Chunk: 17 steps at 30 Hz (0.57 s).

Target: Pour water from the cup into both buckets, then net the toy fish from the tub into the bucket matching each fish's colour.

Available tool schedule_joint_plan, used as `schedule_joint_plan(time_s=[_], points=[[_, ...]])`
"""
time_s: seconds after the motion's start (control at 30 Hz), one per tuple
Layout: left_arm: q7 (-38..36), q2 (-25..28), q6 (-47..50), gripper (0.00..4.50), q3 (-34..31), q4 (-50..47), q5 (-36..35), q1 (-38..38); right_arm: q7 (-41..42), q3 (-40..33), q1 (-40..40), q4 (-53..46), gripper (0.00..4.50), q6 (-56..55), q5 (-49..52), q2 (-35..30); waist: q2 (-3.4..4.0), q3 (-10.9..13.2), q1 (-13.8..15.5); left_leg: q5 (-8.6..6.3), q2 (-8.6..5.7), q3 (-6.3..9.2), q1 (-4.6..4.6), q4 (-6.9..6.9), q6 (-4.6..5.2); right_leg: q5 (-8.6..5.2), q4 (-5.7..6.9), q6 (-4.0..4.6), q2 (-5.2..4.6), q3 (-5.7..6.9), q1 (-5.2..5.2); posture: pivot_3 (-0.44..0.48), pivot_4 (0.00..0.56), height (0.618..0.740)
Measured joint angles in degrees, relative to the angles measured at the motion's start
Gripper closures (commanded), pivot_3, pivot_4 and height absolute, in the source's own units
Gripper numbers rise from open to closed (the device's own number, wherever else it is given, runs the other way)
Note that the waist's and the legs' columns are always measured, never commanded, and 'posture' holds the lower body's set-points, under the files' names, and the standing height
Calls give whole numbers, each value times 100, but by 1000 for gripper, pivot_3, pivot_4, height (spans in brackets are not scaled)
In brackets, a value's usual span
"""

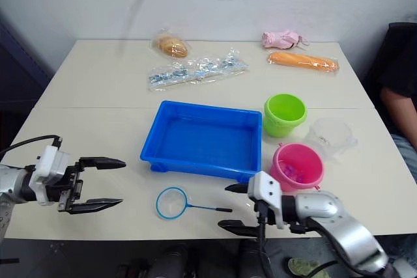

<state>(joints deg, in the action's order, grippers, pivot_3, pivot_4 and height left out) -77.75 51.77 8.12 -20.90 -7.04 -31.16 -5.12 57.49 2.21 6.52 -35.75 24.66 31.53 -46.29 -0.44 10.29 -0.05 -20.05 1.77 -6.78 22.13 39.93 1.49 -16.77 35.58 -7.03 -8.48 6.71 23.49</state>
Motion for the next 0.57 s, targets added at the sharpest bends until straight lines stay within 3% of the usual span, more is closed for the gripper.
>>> schedule_joint_plan(time_s=[0.17, 0.3, 0.43, 0.57], points=[[286, -161, -377, 0, -300, 956, 341, -331, 249, -2512, 1064, -282, 50, -202, 683, -120, -5, -2, 14, -6, 1, -4, -5, -2, 8, 0, -10, 0, -1, -1, -3, 0, 150, 740], [621, -335, -858, 0, -329, 1386, 599, -309, 982, -3909, 1750, 275, 50, -631, 609, -277, -17, -10, 114, -18, -4, -6, -9, 0, 20, 3, -18, -4, -6, -6, -10, 0, 150, 740], [871, -403, -1329, 0, -323, 1824, 882, -234, 1302, -4438, 1630, 908, 50, -986, 598, -298, -18, -10, 117, -19, 0, -11, -16, 0, 17, 4, -14, -4, -5, -11, -10, 0, 150, 740], [1042, -409, -1514, 0, -323, 1977, 981, -173, 1536, -4436, 1491, 1311, 50, -1349, 358, -388, -17, -10, 103, -20, 2, -13, -18, -1, 14, 4, -11, -3, -5, -11, -8, 0, 150, 740]])
